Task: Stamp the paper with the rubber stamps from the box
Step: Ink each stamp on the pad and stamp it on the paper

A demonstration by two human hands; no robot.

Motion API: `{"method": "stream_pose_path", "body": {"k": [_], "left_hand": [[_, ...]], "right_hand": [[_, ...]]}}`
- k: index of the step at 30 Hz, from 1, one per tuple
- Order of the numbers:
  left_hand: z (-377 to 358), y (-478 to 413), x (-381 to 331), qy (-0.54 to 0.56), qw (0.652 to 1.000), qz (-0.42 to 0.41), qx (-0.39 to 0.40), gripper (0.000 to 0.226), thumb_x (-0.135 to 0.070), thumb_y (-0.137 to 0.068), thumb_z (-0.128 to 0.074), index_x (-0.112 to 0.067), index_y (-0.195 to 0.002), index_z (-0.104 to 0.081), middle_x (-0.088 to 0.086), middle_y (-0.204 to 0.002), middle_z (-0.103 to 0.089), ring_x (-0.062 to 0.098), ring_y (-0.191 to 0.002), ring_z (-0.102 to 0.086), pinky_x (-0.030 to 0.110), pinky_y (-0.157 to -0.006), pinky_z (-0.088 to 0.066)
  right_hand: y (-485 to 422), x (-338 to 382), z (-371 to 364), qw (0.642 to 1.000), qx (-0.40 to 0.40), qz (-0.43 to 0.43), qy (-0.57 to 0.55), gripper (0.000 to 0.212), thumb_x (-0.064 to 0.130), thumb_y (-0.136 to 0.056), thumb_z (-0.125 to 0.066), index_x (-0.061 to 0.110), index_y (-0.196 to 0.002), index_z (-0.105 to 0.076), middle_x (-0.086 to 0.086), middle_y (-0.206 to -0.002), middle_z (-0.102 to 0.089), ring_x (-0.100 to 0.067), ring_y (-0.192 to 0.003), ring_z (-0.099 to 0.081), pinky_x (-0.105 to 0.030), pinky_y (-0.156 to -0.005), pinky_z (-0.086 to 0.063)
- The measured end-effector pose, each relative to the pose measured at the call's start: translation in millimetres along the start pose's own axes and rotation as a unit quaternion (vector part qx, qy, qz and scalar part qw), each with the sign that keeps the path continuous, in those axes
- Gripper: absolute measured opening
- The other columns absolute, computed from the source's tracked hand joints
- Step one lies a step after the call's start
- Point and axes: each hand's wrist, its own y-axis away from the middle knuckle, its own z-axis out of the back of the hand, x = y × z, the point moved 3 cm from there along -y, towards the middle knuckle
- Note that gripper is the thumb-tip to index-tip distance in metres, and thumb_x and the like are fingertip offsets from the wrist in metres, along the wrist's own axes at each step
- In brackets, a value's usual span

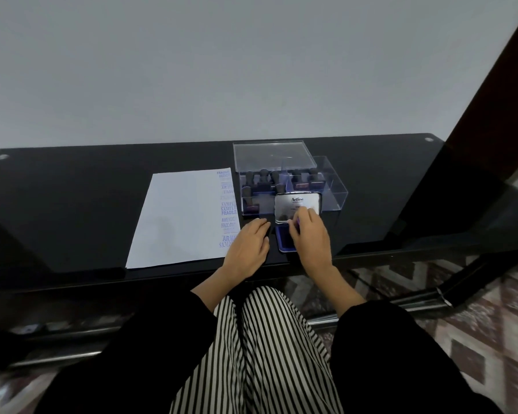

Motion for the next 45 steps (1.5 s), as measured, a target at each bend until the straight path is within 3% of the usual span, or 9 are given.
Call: {"method": "stream_pose_path", "body": {"k": [4,8,11,16,24,30,35,40,45], "left_hand": [[-1,0,0,-0.012,1.000,-0.003,0.007,0.045,-0.019,-0.100,-0.032,-0.007,-0.143,-0.032,0.006,-0.150,-0.032,0.017,-0.140,-0.027,0.023,-0.116,-0.016],[-2,1,1,-0.020,1.000,-0.003,0.013,0.045,-0.020,-0.101,-0.030,-0.007,-0.144,-0.030,0.005,-0.152,-0.030,0.017,-0.142,-0.023,0.025,-0.117,-0.013],[-2,1,1,-0.024,1.000,-0.003,0.016,0.046,-0.022,-0.101,-0.029,-0.008,-0.144,-0.029,0.004,-0.152,-0.029,0.016,-0.143,-0.021,0.025,-0.118,-0.012],[-3,1,1,-0.027,1.000,-0.003,0.011,0.046,-0.022,-0.101,-0.030,-0.008,-0.144,-0.029,0.004,-0.152,-0.030,0.017,-0.143,-0.022,0.026,-0.118,-0.013],[-4,1,1,-0.029,1.000,-0.004,0.012,0.046,-0.022,-0.100,-0.030,-0.009,-0.145,-0.029,0.004,-0.152,-0.030,0.016,-0.143,-0.022,0.026,-0.119,-0.012],[-5,0,1,-0.027,1.000,-0.005,0.009,0.046,-0.022,-0.100,-0.030,-0.008,-0.144,-0.029,0.005,-0.151,-0.031,0.016,-0.142,-0.023,0.027,-0.120,-0.014],[-5,0,1,-0.031,0.999,-0.006,0.005,0.046,-0.021,-0.100,-0.031,-0.008,-0.144,-0.030,0.005,-0.151,-0.031,0.017,-0.142,-0.023,0.027,-0.119,-0.014],[-5,1,1,-0.024,1.000,-0.002,0.006,0.046,-0.021,-0.100,-0.031,-0.007,-0.144,-0.031,0.006,-0.151,-0.032,0.018,-0.142,-0.024,0.028,-0.119,-0.014],[-5,1,0,-0.027,1.000,-0.002,0.010,0.046,-0.021,-0.100,-0.030,-0.008,-0.144,-0.029,0.004,-0.152,-0.030,0.017,-0.143,-0.022,0.026,-0.119,-0.013]], "right_hand": [[5,-1,-3,0.994,-0.090,0.034,0.054,0.016,0.000,-0.075,-0.068,0.006,-0.075,-0.053,-0.009,-0.069,-0.057,-0.025,-0.063,-0.055,-0.032,-0.049,-0.044],[14,-6,-6,0.983,-0.151,0.062,0.084,0.004,0.011,-0.080,-0.047,0.013,-0.079,-0.043,-0.005,-0.068,-0.056,-0.019,-0.065,-0.050,-0.026,-0.049,-0.038],[13,-7,-6,0.983,-0.150,0.079,0.067,0.021,0.002,-0.072,-0.057,0.014,-0.076,-0.039,-0.006,-0.063,-0.054,-0.021,-0.058,-0.049,-0.026,-0.048,-0.038],[-16,6,0,0.989,-0.063,0.081,0.102,0.036,-0.013,-0.045,-0.074,0.008,-0.055,-0.047,-0.005,-0.048,-0.049,-0.022,-0.042,-0.045,-0.026,-0.039,-0.037],[-30,9,-6,0.992,-0.038,0.073,0.093,0.034,-0.008,-0.051,-0.079,0.008,-0.050,-0.049,-0.005,-0.043,-0.050,-0.021,-0.038,-0.048,-0.024,-0.038,-0.038],[-12,-3,-10,0.986,-0.117,0.076,0.089,0.026,-0.007,-0.059,-0.072,0.009,-0.059,-0.051,-0.005,-0.053,-0.050,-0.022,-0.048,-0.047,-0.027,-0.043,-0.035],[7,-7,-10,0.978,-0.171,0.086,0.086,0.012,0.001,-0.071,-0.055,0.009,-0.063,-0.050,-0.006,-0.058,-0.050,-0.021,-0.052,-0.047,-0.028,-0.045,-0.035],[-15,3,-7,0.987,-0.105,0.053,0.111,0.031,-0.007,-0.052,-0.074,0.010,-0.053,-0.048,-0.005,-0.047,-0.047,-0.021,-0.042,-0.043,-0.026,-0.042,-0.031],[-37,11,-11,0.990,-0.028,0.020,0.138,0.036,-0.010,-0.041,-0.078,0.008,-0.045,-0.047,-0.004,-0.037,-0.047,-0.021,-0.030,-0.042,-0.021,-0.035,-0.031]]}}
